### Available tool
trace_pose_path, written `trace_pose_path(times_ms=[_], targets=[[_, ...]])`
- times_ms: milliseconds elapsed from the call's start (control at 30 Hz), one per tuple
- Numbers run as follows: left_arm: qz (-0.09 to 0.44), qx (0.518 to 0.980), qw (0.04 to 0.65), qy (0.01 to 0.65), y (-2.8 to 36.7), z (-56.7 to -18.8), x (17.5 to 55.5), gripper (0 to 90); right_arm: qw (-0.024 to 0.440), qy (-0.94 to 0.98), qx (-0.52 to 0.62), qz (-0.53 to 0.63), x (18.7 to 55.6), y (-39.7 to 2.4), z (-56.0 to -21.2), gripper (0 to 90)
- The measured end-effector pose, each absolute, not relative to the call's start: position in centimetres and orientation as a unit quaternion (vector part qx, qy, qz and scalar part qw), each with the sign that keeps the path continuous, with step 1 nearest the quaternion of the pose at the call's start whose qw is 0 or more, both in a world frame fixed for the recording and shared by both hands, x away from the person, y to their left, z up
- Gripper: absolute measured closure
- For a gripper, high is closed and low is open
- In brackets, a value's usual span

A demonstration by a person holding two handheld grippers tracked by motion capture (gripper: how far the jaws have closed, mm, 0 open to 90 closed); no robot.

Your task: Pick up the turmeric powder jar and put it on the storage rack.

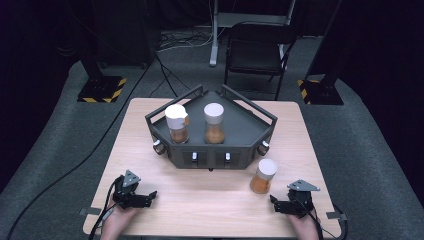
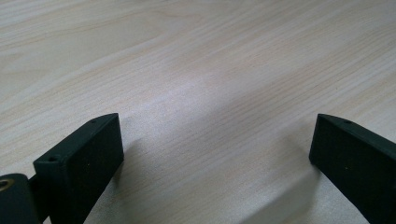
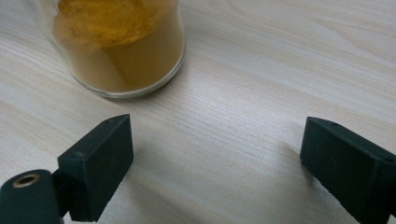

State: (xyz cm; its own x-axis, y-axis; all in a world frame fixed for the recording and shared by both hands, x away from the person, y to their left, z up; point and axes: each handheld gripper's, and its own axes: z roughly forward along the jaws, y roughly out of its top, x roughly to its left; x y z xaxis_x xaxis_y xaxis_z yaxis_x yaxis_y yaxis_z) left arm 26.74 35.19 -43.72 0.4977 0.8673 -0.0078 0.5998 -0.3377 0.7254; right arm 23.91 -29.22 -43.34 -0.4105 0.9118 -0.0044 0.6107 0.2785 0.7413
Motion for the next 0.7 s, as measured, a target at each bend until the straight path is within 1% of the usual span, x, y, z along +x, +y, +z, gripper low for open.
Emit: trace_pose_path(times_ms=[267, 700], targets=[[0.195, 0.794, 0.343, 0.462, 35.17, -43.73, 26.72, 2.5, 0.222, 0.767, 0.5, 0.337, 23.93, -29.11, -43.31, 6.6], [0.195, 0.794, 0.344, 0.462, 35.18, -43.73, 26.73, 2.4, 0.222, 0.767, 0.5, 0.336, 23.9, -29.11, -43.3, 6.6]])
